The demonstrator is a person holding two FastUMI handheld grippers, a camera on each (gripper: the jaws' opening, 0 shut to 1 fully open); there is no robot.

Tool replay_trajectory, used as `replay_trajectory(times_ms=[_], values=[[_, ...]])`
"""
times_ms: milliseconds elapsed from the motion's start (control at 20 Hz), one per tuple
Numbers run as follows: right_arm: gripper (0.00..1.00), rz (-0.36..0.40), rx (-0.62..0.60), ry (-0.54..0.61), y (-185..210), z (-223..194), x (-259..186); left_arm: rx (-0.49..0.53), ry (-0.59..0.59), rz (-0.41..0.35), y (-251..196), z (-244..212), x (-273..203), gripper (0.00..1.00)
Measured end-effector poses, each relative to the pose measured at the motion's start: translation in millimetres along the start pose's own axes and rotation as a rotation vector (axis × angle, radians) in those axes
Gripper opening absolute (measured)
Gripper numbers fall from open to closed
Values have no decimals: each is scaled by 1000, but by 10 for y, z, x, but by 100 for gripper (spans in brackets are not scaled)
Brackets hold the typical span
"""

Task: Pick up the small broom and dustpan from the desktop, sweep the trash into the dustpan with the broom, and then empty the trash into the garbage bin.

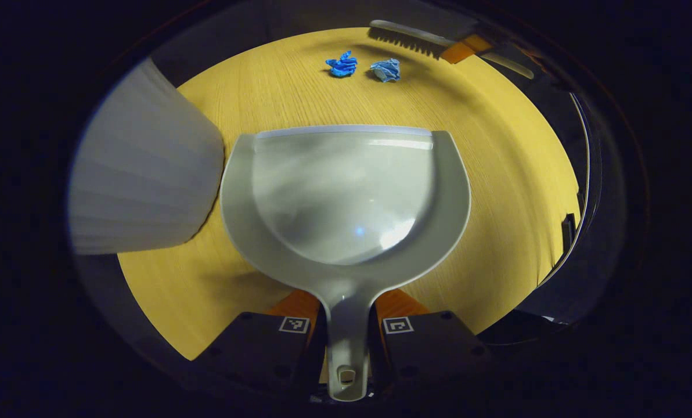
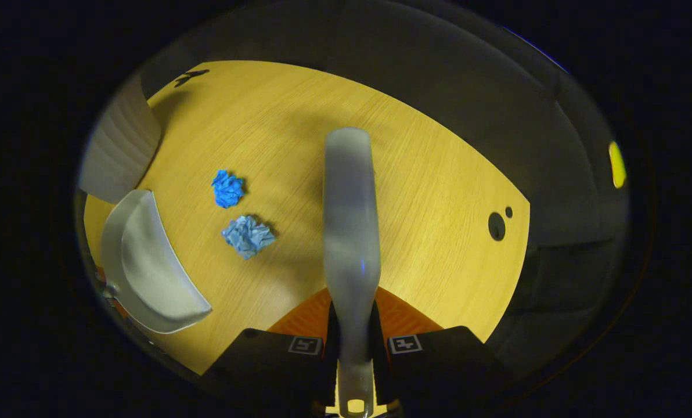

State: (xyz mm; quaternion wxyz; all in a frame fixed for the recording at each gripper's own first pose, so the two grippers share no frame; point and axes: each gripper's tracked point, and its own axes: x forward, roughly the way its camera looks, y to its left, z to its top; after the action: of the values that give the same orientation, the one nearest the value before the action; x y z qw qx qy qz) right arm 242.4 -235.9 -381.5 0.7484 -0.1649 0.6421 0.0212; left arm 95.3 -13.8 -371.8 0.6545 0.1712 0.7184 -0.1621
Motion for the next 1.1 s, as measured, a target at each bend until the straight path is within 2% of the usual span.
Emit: replay_trajectory(times_ms=[100, 150, 200, 250, 400, 500, 650, 700, 800, 850, 950, 1100], values=[[28, 13, -86, 8, 12, 146, 183, 27, 6, 8, 30, 66, -8, 30], [22, 3, -132, 18, -34, 214, 247, 34, -4, 19, 54, 127, 9, 30], [28, -17, -166, 16, -92, 313, 293, 47, -16, 29, 73, 173, 20, 30], [28, -15, -172, 3, -84, 422, 316, 59, -24, 33, 77, 187, 15, 30], [28, 79, -189, 17, 156, 486, 269, 91, -19, 30, 104, 215, 32, 30], [28, 132, -262, 84, 384, 281, 220, 108, -27, 37, 141, 270, 57, 30], [28, 220, -411, 112, 725, 73, 160, 138, -57, 28, 156, 317, 35, 30], [28, 277, -427, 129, 848, -49, 115, 146, -68, 20, 157, 323, 35, 30], [29, 436, -389, 170, 1170, -347, -9, 151, -93, 10, 182, 315, 68, 30], [28, 486, -379, 181, 1262, -453, -54, 158, -107, 5, 168, 306, 75, 30], [28, 544, -395, 187, 1329, -652, -125, 165, -132, -10, 159, 245, 116, 30], [28, 606, -319, 223, 1277, -772, -207, 156, -161, -25, 169, 200, 161, 30]])
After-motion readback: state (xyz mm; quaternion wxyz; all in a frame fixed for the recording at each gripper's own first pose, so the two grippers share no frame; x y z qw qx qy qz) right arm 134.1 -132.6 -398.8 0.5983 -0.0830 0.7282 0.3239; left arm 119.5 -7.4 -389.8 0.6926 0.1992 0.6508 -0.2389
